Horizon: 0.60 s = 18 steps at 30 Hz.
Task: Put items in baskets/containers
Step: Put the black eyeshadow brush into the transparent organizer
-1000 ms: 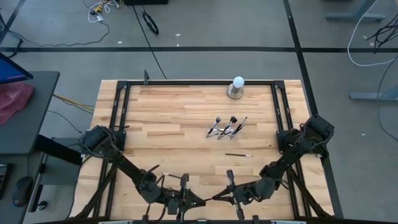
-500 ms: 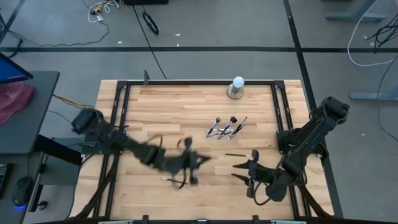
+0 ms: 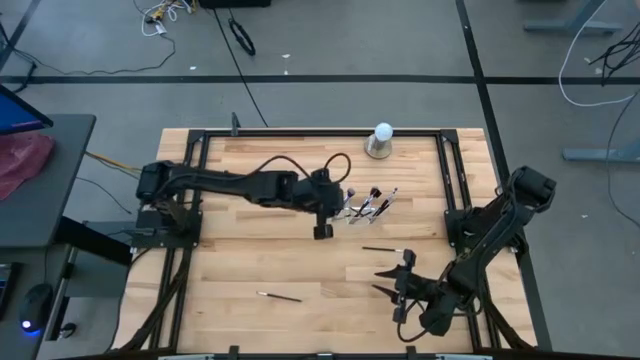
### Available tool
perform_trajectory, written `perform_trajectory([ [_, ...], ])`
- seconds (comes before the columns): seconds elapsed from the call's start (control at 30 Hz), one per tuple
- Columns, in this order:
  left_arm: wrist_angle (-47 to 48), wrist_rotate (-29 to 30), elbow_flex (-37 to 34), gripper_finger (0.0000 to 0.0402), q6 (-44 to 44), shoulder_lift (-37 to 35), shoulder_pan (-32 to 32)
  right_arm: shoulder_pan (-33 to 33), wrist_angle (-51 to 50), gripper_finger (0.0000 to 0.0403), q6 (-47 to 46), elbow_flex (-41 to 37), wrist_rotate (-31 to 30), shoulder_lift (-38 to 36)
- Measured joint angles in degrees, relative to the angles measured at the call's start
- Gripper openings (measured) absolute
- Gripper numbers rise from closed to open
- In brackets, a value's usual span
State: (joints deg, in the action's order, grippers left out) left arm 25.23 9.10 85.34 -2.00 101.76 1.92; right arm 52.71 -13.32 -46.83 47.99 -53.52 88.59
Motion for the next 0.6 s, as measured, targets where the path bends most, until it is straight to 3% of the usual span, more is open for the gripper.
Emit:
perform_trajectory([
  [0.6,-1.96,-2.80,-0.07,0.0032,-5.09,7.82,-2.13,-0.11,2.41,0.0130,1.72,-0.09,-0.03,0.19],
])
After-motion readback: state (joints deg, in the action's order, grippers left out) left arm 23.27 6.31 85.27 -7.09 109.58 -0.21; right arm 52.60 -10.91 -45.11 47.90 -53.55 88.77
